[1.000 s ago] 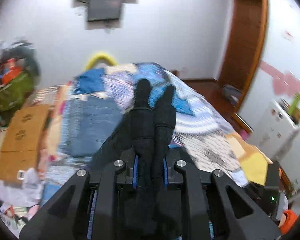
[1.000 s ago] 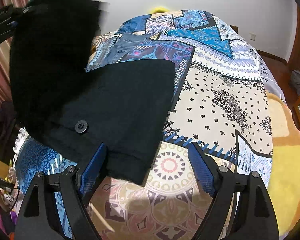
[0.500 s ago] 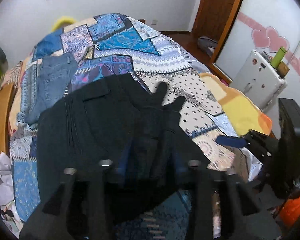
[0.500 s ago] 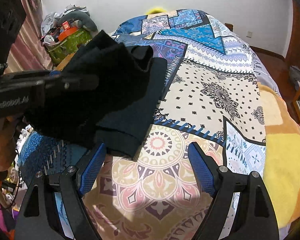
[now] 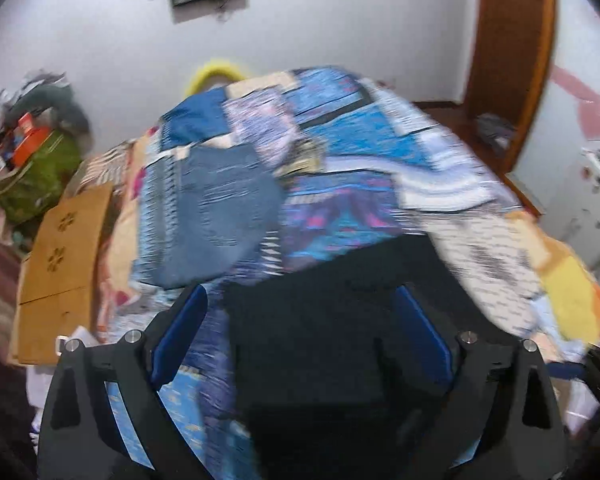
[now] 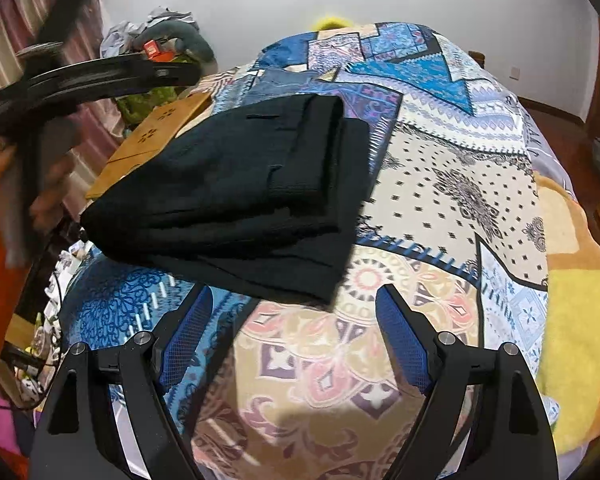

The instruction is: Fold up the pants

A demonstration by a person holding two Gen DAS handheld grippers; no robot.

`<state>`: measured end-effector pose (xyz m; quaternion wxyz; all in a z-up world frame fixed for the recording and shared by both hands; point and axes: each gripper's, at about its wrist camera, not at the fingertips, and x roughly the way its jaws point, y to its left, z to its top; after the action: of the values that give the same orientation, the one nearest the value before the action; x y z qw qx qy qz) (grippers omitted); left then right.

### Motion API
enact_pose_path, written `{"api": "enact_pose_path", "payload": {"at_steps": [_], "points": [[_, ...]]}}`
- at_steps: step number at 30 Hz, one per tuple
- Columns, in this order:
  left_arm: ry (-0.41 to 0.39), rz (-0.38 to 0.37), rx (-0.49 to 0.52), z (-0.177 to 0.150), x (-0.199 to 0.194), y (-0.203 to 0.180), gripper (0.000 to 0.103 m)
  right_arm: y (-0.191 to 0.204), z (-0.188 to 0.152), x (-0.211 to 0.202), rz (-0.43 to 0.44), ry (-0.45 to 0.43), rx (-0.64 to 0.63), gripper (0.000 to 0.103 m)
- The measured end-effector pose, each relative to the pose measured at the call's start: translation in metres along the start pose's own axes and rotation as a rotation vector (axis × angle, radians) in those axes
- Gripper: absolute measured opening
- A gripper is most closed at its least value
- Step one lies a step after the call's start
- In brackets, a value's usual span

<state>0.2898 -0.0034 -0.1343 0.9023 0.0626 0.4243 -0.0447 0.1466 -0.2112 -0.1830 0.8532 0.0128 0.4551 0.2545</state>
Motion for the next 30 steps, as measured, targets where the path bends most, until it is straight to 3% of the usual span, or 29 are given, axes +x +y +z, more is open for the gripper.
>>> {"api": "enact_pose_path", "payload": {"at_steps": [4, 11, 16, 23, 30], "points": [[0.097, 0.085, -0.034, 0.011, 0.049, 0.038, 0.096, 0.003, 0.006, 0.008, 0.010, 0.004, 0.000, 0.081], [0.230, 0.055, -0.083, 0.016, 0.117, 0.066, 0.096, 0.001, 0.018, 0.021, 0.007, 0.019, -0.008, 0.081], [0.325, 0.044, 0.015, -0.002, 0.153, 0.059, 0.098, -0.005, 0.027, 0.028, 0.029, 0.029, -0.001, 0.081], [0.333, 0.078, 0.044, -0.036, 0.130, 0.077, 0.098, -0.013, 0.031, 0.022, -0.033, 0.021, -0.010, 0.081], [0.338, 0.064, 0.015, -0.080, 0.078, 0.084, 0.098, -0.024, 0.029, -0.002, -0.081, -0.025, 0.030, 0.081]]}}
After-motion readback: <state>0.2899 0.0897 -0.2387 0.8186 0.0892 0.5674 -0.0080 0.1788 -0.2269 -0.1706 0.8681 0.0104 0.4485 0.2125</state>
